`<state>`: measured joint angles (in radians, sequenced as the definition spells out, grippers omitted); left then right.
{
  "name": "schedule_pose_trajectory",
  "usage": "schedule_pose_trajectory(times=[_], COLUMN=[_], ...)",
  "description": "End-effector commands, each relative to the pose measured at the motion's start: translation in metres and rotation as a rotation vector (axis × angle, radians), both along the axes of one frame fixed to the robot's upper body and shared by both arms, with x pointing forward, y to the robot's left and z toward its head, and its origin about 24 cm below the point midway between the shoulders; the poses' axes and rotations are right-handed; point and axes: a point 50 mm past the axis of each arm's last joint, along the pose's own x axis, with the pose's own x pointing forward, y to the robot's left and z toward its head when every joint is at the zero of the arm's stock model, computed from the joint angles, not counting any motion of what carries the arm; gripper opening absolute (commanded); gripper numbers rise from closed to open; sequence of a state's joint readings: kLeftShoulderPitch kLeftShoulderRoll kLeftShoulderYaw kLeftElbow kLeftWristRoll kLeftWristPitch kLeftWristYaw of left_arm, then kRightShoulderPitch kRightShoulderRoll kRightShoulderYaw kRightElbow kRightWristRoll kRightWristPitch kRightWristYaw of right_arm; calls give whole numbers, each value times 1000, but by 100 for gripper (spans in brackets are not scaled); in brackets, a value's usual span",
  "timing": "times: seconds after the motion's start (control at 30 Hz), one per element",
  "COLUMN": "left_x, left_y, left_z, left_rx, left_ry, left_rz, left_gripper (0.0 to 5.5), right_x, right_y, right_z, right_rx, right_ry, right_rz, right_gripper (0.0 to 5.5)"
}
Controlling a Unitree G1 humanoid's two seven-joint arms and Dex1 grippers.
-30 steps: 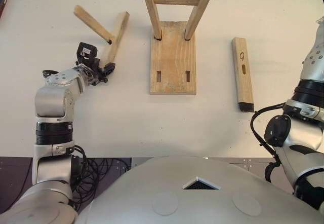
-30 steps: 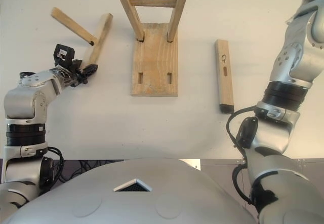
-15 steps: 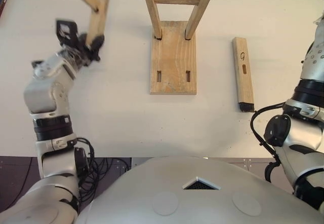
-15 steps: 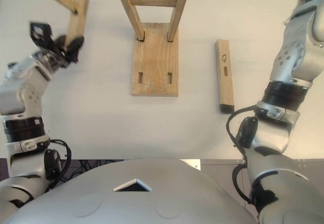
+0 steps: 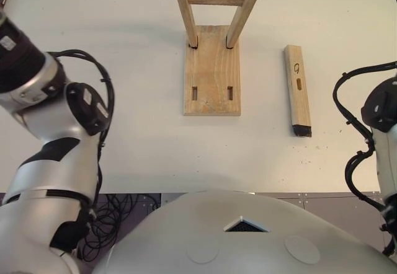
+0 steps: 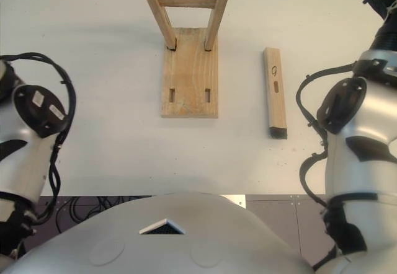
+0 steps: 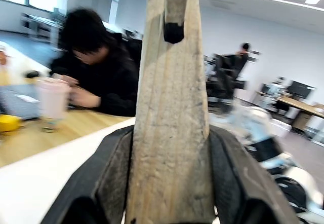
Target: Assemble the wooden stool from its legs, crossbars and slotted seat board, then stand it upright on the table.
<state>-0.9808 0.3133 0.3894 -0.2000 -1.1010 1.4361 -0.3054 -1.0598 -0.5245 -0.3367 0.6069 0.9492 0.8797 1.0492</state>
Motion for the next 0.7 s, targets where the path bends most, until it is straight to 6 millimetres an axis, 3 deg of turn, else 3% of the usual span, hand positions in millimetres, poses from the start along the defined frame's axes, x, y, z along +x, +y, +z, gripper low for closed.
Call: schedule_pose_trajectory(times=[0.03,0.13,0.33,0.7], left_x=[-12,-18,-20,-29], left_y=[-20,-27,-27,-43], left_z=[-8,-17,-30,-50], left_rx=[-28,-54,-105,-84], left_ry=[1,14,52,99], left_rz=[-83,-90,-64,-131], left_gripper=[199,199,199,199], right_x=[-5,-7,-20,-8], right_y=[3,2,-4,0], right_z=[18,25,27,15], right_rx=[14,34,56,18], right_ry=[-8,8,8,50], right_rz=[129,193,356,319], right_gripper=[305,345,345,345])
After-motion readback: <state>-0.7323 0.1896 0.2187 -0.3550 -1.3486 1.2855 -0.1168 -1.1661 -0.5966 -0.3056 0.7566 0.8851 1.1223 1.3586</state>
